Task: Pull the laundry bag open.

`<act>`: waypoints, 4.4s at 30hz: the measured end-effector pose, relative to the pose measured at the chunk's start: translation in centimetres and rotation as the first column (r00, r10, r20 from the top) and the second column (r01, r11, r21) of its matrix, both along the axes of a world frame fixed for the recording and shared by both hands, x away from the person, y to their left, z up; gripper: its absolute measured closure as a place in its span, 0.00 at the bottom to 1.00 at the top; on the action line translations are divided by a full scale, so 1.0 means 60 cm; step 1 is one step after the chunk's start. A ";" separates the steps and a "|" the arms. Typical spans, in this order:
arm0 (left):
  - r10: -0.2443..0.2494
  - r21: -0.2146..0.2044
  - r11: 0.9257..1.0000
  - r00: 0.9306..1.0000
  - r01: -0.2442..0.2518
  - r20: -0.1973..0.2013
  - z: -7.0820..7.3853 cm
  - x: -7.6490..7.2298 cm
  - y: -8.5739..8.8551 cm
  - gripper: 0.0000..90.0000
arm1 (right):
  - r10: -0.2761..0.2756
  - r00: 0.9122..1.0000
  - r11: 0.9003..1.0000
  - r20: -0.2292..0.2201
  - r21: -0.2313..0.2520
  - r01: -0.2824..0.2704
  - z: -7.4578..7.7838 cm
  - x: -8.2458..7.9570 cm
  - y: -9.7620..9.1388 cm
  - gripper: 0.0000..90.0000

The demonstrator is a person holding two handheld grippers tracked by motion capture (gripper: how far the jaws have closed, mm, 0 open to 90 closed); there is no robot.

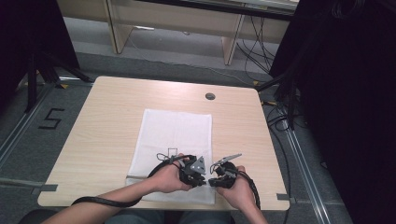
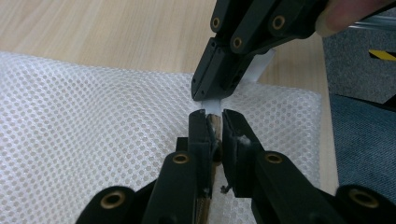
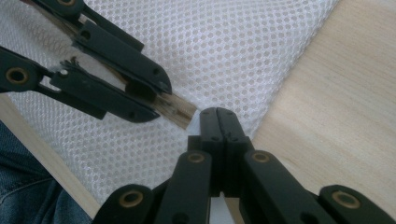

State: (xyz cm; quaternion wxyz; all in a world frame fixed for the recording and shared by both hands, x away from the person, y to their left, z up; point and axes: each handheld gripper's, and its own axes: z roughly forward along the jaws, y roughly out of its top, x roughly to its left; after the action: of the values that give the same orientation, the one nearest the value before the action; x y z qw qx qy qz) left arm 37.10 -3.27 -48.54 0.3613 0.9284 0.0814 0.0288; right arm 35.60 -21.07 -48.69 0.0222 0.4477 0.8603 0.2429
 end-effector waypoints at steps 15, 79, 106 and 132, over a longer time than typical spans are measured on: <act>-0.006 0.001 1.000 1.000 0.006 0.006 0.001 0.000 0.003 0.91 | -0.003 1.000 1.000 -0.009 0.004 0.003 0.000 0.000 0.000 1.00; 0.001 0.009 1.000 1.000 -0.001 0.008 0.012 -0.005 0.025 0.91 | -0.015 1.000 1.000 -0.015 0.004 0.015 0.001 -0.001 0.000 1.00; -0.008 0.006 1.000 1.000 0.007 0.027 0.015 -0.007 0.035 0.91 | -0.014 1.000 1.000 -0.016 0.004 0.014 0.001 -0.001 0.000 1.00; 0.009 0.003 1.000 1.000 -0.009 0.013 0.018 -0.009 0.048 0.91 | -0.013 1.000 1.000 -0.016 0.004 0.013 0.001 -0.001 -0.001 1.00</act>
State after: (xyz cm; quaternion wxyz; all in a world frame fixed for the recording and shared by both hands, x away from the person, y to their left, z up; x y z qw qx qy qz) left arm 36.55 -0.42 -47.45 0.3603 0.9284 0.0834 0.0365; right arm 35.54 -21.11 -48.64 0.0159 0.4553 0.8569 0.2410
